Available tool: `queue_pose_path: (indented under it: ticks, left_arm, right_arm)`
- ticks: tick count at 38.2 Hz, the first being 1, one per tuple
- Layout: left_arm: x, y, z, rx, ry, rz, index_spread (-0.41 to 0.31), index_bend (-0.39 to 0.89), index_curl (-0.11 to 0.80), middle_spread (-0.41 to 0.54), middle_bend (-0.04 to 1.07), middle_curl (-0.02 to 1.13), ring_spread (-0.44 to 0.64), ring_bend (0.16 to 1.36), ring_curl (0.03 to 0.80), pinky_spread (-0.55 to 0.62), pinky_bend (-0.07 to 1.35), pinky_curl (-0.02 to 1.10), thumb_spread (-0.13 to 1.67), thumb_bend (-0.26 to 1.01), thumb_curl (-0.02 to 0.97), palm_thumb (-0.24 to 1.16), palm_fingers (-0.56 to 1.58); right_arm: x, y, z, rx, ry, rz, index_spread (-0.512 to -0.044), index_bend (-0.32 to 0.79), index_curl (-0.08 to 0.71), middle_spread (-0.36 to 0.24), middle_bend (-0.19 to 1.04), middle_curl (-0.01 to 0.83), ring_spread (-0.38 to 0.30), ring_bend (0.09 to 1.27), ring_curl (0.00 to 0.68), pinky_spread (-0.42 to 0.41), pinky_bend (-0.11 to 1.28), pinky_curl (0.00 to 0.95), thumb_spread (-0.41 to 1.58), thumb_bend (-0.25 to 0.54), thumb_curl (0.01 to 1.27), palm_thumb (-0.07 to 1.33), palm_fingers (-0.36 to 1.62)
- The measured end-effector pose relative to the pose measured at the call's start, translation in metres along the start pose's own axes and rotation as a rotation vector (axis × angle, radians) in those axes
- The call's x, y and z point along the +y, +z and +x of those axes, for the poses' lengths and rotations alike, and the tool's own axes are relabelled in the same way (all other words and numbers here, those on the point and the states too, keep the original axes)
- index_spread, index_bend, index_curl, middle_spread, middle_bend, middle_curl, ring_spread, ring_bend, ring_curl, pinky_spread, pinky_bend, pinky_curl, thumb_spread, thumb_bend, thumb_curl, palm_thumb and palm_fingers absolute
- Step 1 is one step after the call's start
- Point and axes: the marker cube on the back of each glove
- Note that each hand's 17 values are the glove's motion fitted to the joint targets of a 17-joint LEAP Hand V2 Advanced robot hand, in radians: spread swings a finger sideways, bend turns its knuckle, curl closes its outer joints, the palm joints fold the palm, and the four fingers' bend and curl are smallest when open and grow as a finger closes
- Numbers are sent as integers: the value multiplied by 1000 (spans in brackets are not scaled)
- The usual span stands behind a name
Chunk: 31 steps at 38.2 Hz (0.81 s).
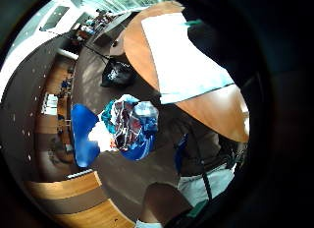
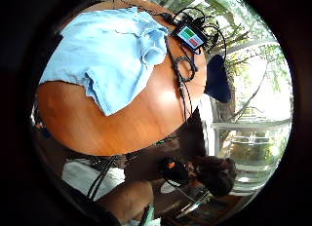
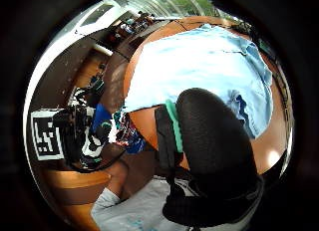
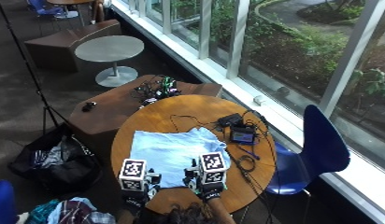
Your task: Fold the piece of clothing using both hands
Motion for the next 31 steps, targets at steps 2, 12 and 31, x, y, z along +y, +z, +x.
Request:
queue_pose_path:
  ticks: [2, 12, 31]
  left_arm:
    - [-1, 2, 0, 5, 2, -15, -79, 116, 70, 1, 204, 134, 104, 500, 169, 204, 465, 146, 709, 41, 47, 85, 481]
    - [-2, 0, -2, -2, -6, -17, -104, 123, 132, 3, 195, 222, 140, 548, 231, 288, 514, 209, 1030, 3, 107, 73, 423]
    - [-35, 56, -26, 4, -28, 19, -110, 126, 204, 12, 185, 303, 153, 587, 273, 314, 552, 261, 1154, -5, 202, 116, 373]
  right_arm:
    - [-1, 1, 0, -1, 0, -1, -270, 189, 106, -7, 234, 92, 109, 198, 51, 177, 307, 109, 758, 182, 74, 266, 147]
    - [-2, -5, -3, -7, -15, -2, -354, 175, 185, -2, 219, 166, 155, 202, 97, 239, 309, 176, 1147, 177, 139, 286, 115]
    - [-22, 48, 35, 45, 32, -94, -370, 119, 231, 16, 179, 242, 182, 239, 166, 273, 379, 268, 1269, 97, 217, 302, 46]
